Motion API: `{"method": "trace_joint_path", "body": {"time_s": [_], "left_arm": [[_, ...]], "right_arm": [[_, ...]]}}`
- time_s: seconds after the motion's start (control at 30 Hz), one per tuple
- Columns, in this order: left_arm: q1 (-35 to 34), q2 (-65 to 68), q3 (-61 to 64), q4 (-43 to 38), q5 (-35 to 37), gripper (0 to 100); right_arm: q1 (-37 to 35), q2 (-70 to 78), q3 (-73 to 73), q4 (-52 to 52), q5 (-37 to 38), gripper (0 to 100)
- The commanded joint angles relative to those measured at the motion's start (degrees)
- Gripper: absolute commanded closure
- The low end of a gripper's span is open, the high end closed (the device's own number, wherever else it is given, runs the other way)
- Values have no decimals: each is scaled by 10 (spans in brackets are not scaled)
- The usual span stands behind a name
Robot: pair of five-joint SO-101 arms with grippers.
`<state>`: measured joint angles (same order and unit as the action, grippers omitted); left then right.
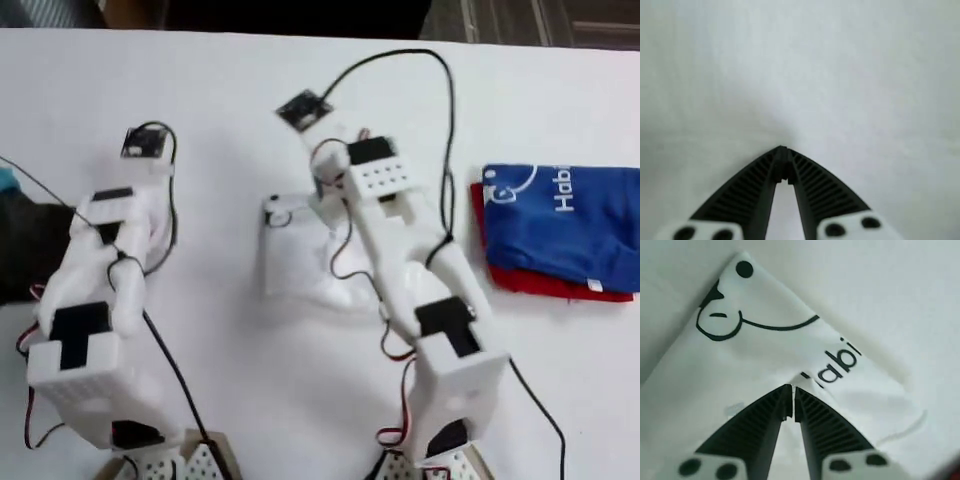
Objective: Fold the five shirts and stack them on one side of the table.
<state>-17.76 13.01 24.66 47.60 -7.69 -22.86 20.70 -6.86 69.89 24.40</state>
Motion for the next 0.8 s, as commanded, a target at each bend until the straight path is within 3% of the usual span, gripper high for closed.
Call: {"method": "trace_joint_path", "body": {"time_s": [0.0,0.37,0.77], "left_arm": [[4,25,-58,37,-5,975],[5,58,-102,69,-5,975],[6,58,-102,68,-4,974]], "right_arm": [[-20,17,-49,-4,4,978],[26,36,-54,54,7,978],[69,4,-52,256,178,978]]}}
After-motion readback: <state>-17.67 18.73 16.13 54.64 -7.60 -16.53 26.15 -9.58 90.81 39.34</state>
